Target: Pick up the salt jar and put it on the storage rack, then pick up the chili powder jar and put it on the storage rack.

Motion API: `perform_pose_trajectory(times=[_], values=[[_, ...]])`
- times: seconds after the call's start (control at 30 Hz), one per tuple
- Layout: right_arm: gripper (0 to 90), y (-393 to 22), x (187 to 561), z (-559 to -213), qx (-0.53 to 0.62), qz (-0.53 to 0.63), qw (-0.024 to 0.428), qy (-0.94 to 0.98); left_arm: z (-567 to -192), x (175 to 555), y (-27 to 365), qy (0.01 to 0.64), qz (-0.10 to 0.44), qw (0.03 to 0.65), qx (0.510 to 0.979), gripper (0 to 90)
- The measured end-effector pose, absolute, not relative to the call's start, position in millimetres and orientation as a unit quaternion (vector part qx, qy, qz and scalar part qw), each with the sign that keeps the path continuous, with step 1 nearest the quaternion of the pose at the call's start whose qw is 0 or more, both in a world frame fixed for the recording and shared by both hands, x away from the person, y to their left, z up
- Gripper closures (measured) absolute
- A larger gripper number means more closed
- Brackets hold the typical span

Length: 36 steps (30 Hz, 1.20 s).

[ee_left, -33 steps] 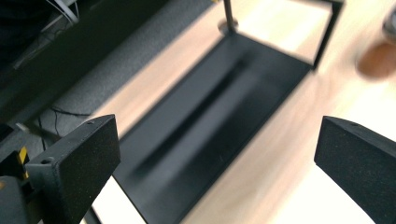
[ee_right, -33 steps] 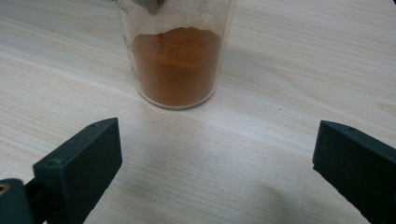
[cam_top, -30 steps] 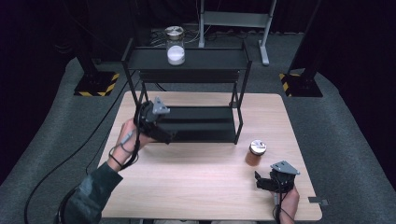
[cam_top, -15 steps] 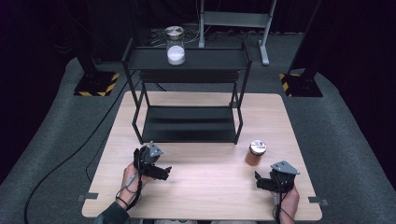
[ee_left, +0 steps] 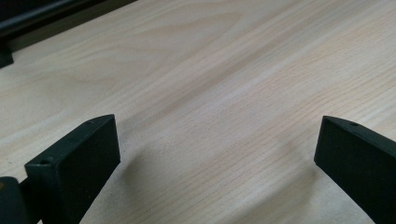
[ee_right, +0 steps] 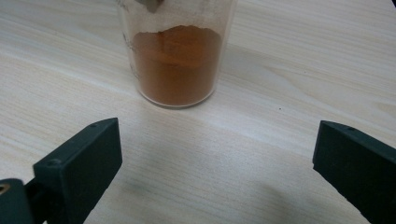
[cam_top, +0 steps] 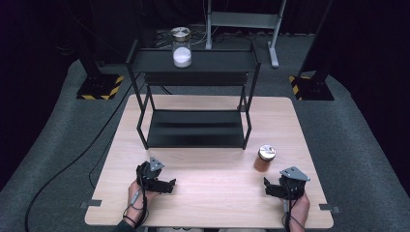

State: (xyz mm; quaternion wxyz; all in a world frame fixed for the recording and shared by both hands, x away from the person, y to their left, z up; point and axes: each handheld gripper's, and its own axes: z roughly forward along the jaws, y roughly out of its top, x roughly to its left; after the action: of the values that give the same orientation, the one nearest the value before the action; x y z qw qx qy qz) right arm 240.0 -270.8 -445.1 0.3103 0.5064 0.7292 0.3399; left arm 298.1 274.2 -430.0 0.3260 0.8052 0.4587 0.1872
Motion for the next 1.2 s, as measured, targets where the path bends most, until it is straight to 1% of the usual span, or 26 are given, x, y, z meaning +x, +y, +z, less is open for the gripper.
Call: perform_pose_trajectory(times=[0.23,0.47,0.57,0.63,0.77,0.97,1.2], values=[[0.1,-270,240,-445,0.508,0.337,0.311,0.729,-438,293,273,0.461,0.193,0.34,0.797,0.0],[0.2,-274,244,-443,0.51,0.341,0.297,0.732,-438,293,273,0.462,0.194,0.341,0.796,0.0],[0.0,-277,241,-445,0.508,0.35,0.3,0.727,-438,293,273,0.461,0.194,0.341,0.796,0.0],[0.0,-282,245,-440,0.51,0.351,0.285,0.732,-438,293,273,0.46,0.194,0.341,0.797,0.0],[0.0,-284,248,-425,0.501,0.35,0.284,0.739,-438,293,273,0.46,0.193,0.341,0.796,0.0],[0.0,-276,268,-401,0.478,0.34,0.278,0.76,-438,292,273,0.46,0.194,0.341,0.796,0.0],[0.0,-268,296,-394,0.464,0.343,0.261,0.774,-438,293,273,0.459,0.194,0.341,0.797,0.0]])
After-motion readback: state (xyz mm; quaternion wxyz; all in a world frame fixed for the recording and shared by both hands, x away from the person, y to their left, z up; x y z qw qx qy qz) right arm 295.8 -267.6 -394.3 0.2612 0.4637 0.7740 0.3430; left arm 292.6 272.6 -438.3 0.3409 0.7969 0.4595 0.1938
